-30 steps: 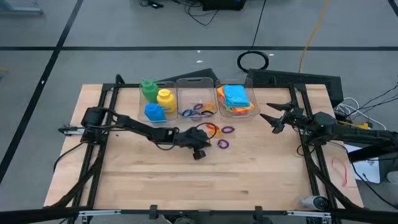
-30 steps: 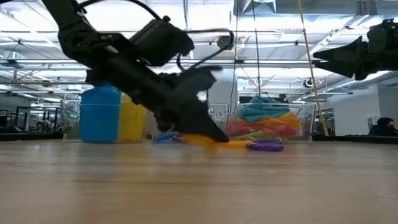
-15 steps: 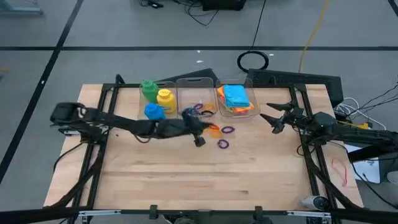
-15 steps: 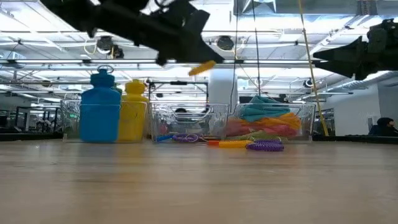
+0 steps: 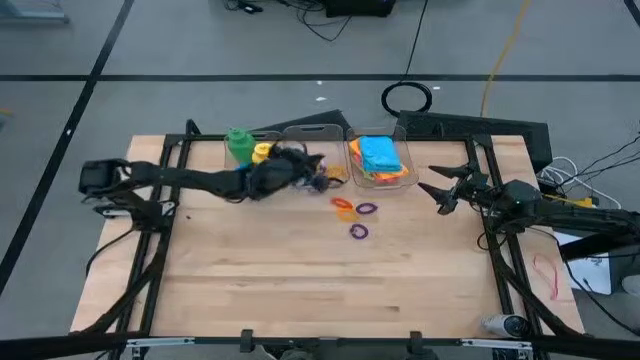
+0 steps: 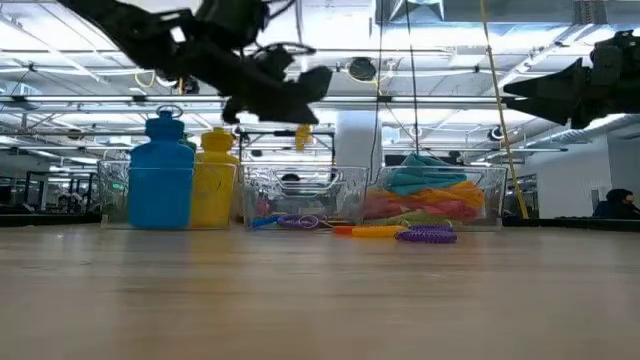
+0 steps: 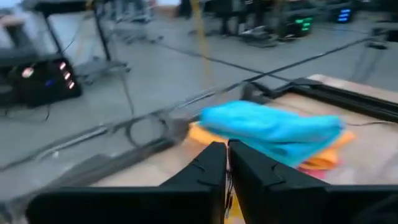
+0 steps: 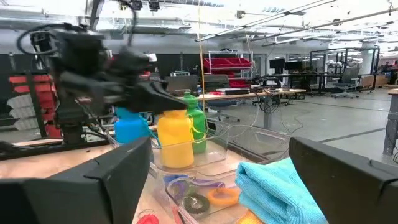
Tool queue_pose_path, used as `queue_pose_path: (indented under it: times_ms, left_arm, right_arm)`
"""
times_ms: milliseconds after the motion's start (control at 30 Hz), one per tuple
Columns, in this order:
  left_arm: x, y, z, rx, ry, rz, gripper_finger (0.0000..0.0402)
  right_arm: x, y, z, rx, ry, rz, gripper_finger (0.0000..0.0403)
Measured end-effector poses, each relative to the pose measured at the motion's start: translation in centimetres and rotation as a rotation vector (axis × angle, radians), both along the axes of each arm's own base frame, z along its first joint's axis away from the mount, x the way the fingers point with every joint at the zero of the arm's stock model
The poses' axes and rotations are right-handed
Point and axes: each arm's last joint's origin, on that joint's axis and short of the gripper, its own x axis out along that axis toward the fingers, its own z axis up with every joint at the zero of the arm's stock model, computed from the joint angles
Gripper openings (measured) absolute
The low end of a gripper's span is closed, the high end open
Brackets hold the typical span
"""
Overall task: Pick & Place Sports Items
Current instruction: Put the yellow wrist coil into the middle transparent container, then put the purple wrist coil into the middle transparent container
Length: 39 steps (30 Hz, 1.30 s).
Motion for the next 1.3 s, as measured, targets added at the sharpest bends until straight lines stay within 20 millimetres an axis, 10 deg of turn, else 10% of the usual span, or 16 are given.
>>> queue_pose_path:
  times_ms: [567,867,1300]
  left_arm:
    - [0.1,2.3,-1.8,-0.120,-0.060,0.097,0.0022]
    - [-1.7,-2.0,3.7,-0.012,-0.022,-0.348,0.0021]
    - [-10.8,-6.9,9.9,-0.082,0.050,-0.744,0.0021]
  right_arm:
    - [0.0,0.0,0.0,0.000,0.001,0.000,0.0290]
    - [0.0,0.0,0.0,0.000,0.000,0.000,0.0290]
    - [0.0,0.0,0.0,0.000,0.000,0.000,0.0290]
